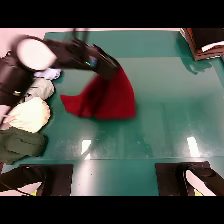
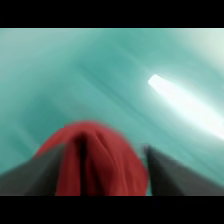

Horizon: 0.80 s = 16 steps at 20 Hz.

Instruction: Fold the shirts.

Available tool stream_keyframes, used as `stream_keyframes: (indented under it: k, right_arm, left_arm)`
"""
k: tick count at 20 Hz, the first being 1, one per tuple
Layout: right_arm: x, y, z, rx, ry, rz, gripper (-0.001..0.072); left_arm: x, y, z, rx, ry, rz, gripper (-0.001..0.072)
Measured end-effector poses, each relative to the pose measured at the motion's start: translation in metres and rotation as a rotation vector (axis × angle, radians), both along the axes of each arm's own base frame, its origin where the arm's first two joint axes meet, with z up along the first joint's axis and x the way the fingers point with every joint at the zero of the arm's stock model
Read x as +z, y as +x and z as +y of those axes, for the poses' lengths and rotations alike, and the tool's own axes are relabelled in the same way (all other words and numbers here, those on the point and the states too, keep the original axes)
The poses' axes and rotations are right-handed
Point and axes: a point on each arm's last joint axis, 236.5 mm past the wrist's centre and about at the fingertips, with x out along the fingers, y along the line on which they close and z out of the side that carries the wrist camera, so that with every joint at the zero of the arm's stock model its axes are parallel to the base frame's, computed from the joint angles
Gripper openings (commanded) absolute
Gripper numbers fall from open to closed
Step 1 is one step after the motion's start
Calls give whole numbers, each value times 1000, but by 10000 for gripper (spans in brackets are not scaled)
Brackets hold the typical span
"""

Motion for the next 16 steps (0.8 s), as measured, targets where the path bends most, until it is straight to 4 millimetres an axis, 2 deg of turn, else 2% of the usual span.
stream_keyframes:
  k: [2,4,6,7,9,11,13,15,16]
  right_arm:
    - [2,-2,0,-2,1,-7,14]
    - [3,-3,0,1,1,-8,13]
    - [1,-5,1,6,-4,-1,14]
    - [0,-6,2,8,-6,2,13]
    - [-1,-6,2,11,-8,6,13]
    - [-1,-6,2,13,-9,8,13]
    - [-2,-6,2,13,-10,10,13]
    - [-2,-7,3,14,-10,11,13]
    - [-3,-6,3,15,-10,13,13]
  left_arm:
    - [-11,3,-5,-4,6,24,611]
    - [-13,21,19,54,7,57,610]
    - [-23,46,70,164,32,124,611]
    - [-34,58,102,232,47,176,611]
    - [-68,70,167,365,87,304,612]
    - [-109,65,221,476,111,441,612]
    - [-154,46,259,559,126,576,612]
    - [-200,19,282,614,144,707,612]
    - [-221,5,287,627,149,766,612]
